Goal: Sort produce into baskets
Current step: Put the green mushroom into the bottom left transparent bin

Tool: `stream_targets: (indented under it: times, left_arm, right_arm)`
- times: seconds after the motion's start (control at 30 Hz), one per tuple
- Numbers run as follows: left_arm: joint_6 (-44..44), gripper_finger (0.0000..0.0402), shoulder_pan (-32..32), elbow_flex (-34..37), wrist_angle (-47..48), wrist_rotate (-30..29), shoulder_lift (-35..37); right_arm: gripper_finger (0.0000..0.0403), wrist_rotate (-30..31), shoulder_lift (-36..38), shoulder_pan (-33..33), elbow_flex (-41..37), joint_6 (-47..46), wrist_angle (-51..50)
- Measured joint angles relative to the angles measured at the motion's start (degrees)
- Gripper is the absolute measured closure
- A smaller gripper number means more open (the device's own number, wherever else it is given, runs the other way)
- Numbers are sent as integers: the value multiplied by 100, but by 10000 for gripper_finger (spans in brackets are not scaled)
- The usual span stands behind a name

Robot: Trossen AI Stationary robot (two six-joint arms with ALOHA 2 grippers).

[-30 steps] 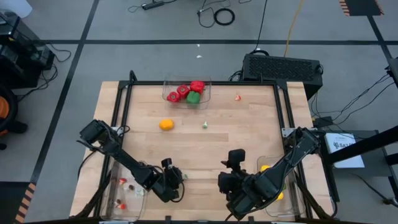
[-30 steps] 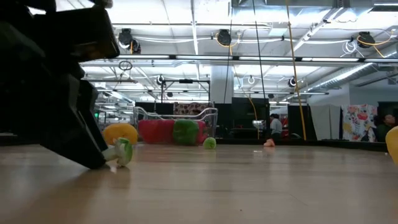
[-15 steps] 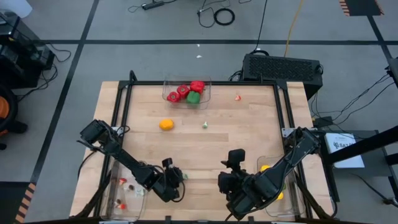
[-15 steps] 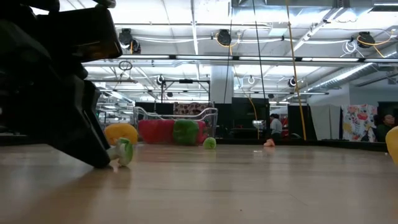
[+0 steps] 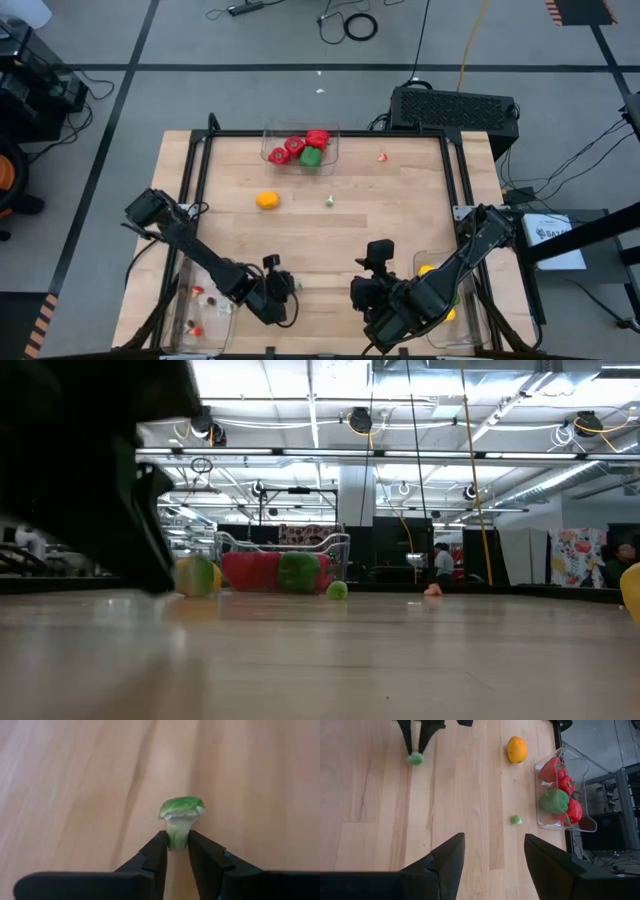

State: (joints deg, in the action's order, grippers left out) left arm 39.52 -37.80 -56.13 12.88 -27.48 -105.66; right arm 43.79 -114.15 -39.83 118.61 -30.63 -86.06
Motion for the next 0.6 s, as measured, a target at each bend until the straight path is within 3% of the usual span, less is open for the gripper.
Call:
stream_targets:
  times: [0.37,0.6]
  left_arm:
    - [-35,320,-261,-923,2740,1484,1729]
    - [1329,320,-1005,-1035,4140,1997,2866]
  right_arm:
    - [204,2,-4,2,0,0,7]
    - [204,4,-4,6,0,-8,23]
